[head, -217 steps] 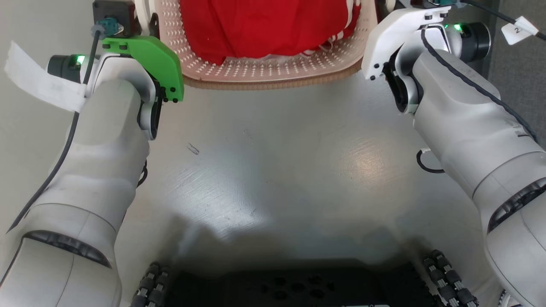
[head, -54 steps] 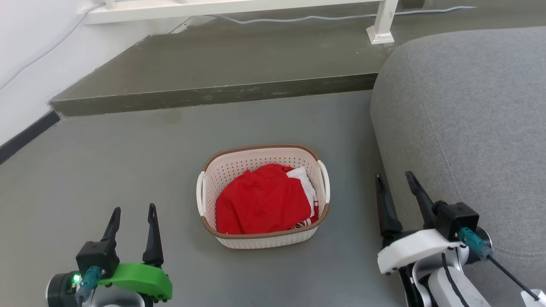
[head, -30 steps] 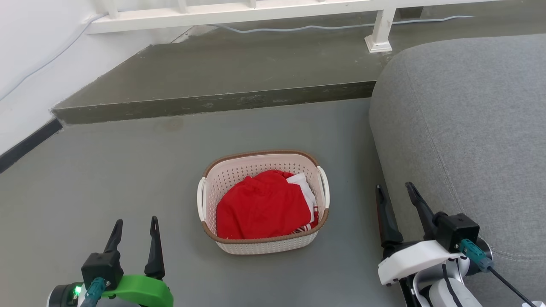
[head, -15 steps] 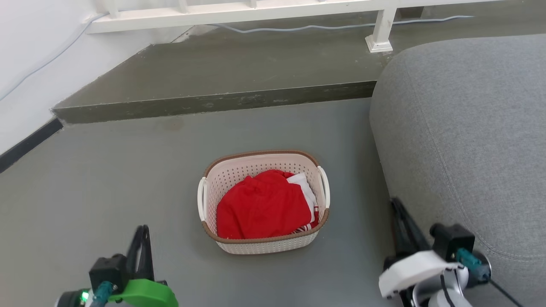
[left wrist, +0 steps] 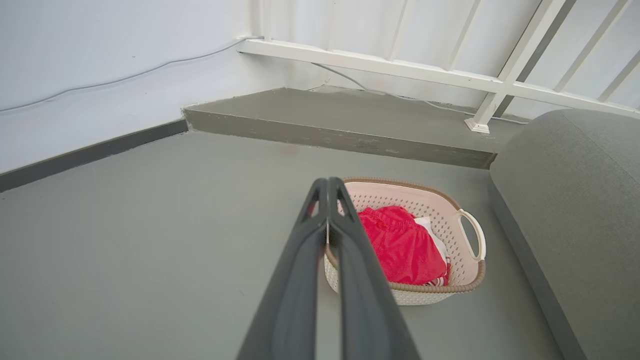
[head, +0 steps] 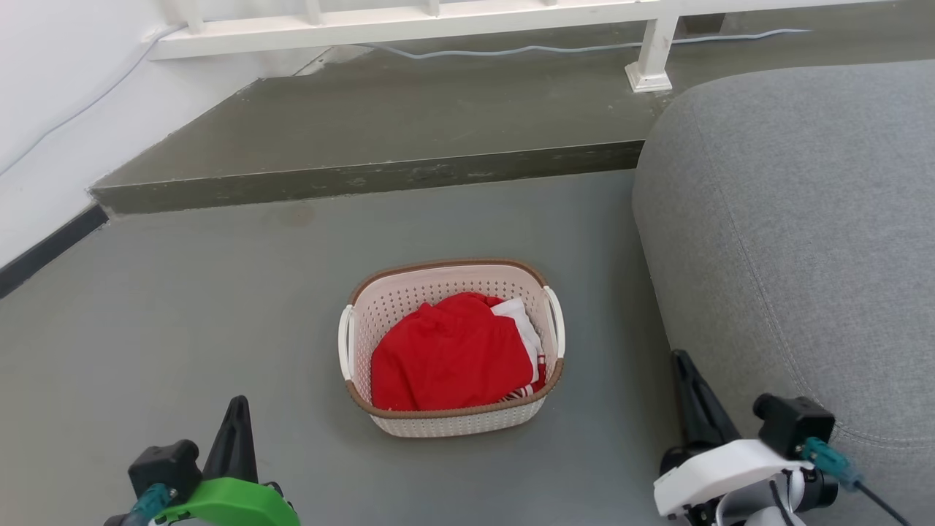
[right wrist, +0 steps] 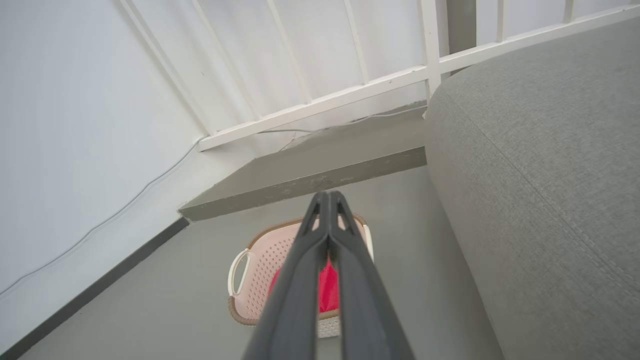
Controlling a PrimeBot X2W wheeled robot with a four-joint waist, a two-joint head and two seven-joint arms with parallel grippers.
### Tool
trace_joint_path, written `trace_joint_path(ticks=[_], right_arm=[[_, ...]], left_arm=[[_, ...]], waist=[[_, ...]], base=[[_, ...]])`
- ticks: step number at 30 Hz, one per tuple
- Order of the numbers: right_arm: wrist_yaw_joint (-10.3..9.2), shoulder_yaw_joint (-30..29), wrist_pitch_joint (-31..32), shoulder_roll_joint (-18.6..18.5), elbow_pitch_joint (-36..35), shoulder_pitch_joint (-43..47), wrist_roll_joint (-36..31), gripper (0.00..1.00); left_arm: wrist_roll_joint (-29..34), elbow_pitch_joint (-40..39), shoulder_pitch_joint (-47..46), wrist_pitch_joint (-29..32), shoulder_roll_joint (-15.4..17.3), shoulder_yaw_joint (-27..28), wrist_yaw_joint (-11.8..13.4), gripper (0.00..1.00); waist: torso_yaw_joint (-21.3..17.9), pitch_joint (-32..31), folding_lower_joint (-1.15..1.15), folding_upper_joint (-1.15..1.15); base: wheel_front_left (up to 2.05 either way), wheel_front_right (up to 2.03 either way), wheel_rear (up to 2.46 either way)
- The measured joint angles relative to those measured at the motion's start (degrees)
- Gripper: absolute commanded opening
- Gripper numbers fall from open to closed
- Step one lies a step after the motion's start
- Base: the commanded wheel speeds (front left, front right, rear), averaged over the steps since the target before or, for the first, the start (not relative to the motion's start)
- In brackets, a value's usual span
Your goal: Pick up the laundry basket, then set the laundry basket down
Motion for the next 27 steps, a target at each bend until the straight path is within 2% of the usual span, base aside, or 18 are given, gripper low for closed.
trace_joint_path(ticks=[13,27], right_arm=[[0.73,-3.47,2.02,-0.11,-0.40,-0.03,11.51,0.00],[1.92,-5.89,4.05,-1.02,-0.34,-0.64,21.43,0.00]], left_arm=[[-10.69,-0.04,-0.07,2.85,-0.29,1.99,-1.83,0.00],[-19.20,0.00,-0.22,5.31,-0.55,3.87,-3.18,0.00]], waist=[[0.06,-0.28,0.00,0.00],[0.08,-0.57,0.00,0.00]], base=[[0.00,0.00,0.00],[0.00,0.00,0.00]])
